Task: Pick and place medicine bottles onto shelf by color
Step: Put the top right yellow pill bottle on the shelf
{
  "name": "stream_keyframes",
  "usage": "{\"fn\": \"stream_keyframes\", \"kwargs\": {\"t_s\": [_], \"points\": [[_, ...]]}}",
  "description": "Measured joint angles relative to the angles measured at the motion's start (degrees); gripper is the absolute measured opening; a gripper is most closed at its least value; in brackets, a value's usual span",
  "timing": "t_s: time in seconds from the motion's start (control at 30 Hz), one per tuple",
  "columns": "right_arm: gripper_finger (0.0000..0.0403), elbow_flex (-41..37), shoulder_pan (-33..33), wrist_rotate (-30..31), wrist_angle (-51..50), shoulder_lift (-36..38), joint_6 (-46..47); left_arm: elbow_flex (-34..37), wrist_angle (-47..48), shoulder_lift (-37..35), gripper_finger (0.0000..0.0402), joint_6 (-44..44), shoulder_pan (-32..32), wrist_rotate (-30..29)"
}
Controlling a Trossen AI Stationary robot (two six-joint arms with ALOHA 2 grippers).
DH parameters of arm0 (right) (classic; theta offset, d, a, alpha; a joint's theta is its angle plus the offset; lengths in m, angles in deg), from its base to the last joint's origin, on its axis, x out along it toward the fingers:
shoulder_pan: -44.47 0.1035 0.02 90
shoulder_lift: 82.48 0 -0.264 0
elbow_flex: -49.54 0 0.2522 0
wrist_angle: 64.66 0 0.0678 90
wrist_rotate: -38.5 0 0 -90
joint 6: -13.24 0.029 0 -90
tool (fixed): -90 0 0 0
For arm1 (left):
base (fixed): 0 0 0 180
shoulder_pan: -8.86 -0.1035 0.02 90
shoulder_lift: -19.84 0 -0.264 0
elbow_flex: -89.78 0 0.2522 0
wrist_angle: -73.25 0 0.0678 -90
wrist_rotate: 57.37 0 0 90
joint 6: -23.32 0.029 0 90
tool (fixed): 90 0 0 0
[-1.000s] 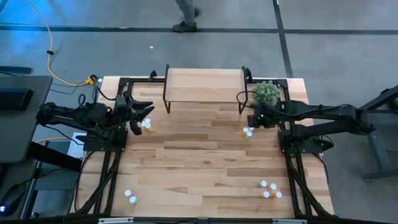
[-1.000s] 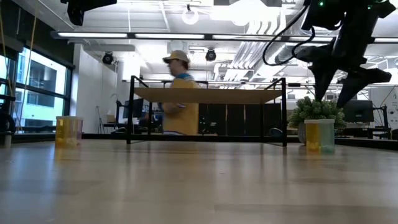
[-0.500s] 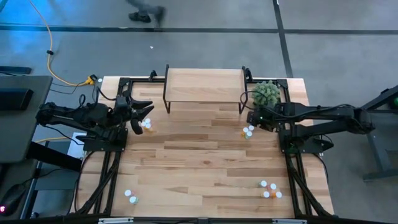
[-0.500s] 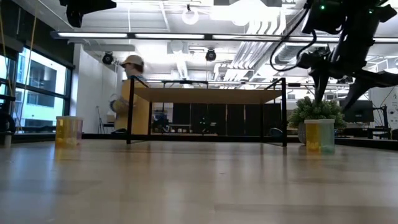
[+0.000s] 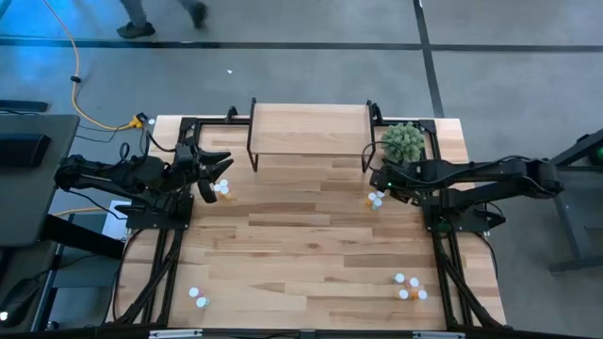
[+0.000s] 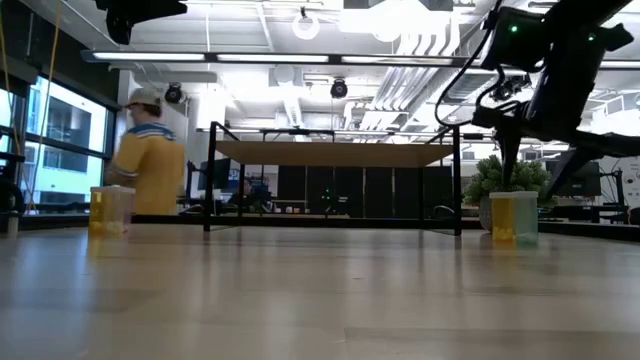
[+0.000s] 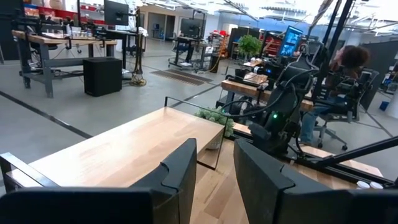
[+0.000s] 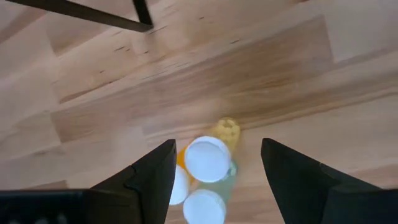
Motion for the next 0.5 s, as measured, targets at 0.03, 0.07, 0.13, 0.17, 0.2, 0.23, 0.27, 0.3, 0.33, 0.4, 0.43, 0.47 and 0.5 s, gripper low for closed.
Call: {"fn": "stream_keyframes", "kwargs": {"t_s": [0.03,0.07,0.13,0.17,0.2,0.23,0.27,0.3,0.33,0.4,0.43,0.47,0.5], "points": [[0.0227,0.0,0.0,-0.1,0.9,-0.7,0.0,0.0,0.0,0.0,0.01,0.0,0.0,-0.1],[0.0227,0.0,0.0,-0.3,1.4,-1.3,0.0,0.0,0.0,0.0,0.01,-0.1,0.0,-0.2],[0.0227,0.0,0.0,-0.4,1.9,-2.5,0.0,0.0,0.0,0.0,0.01,0.0,0.0,-0.2],[0.0227,0.0,0.0,-0.4,2.1,-3.1,0.0,0.0,0.0,0.0,0.01,0.0,0.0,-0.2],[0.0227,0.0,0.0,-0.4,2.4,-3.6,0.0,0.0,0.0,0.0,0.01,-0.1,0.0,-0.2],[0.0227,0.0,0.0,-0.4,2.3,-3.9,0.0,0.0,0.0,0.0,0.01,-0.1,0.0,-0.2],[0.0227,0.0,0.0,-0.4,2.3,-4.3,0.0,0.0,0.0,0.0,0.01,-0.1,0.0,-0.3],[0.0227,0.0,0.0,-0.4,2.2,-4.6,0.0,0.0,0.0,0.0,0.01,0.0,0.0,-0.4],[0.0227,0.0,-0.1,-0.4,2.2,-4.8,0.1,0.0,0.0,0.0,0.01,0.0,0.0,-0.6],[0.0226,0.0,-0.2,-0.4,2.1,-4.9,0.0,0.0,0.0,0.0,0.01,-0.1,0.0,-1.4],[0.0225,0.0,-0.2,-0.1,2.1,-4.9,0.1,0.0,0.0,0.0,0.01,-0.1,0.0,-1.8],[0.0222,0.0,-0.2,0.2,2.1,-4.9,0.1,0.0,0.0,0.0,0.01,-0.1,0.0,-2.0],[0.0218,0.0,-0.2,0.2,2.1,-4.9,0.1,0.0,0.0,0.0,0.01,-0.1,0.0,-2.1]]}}
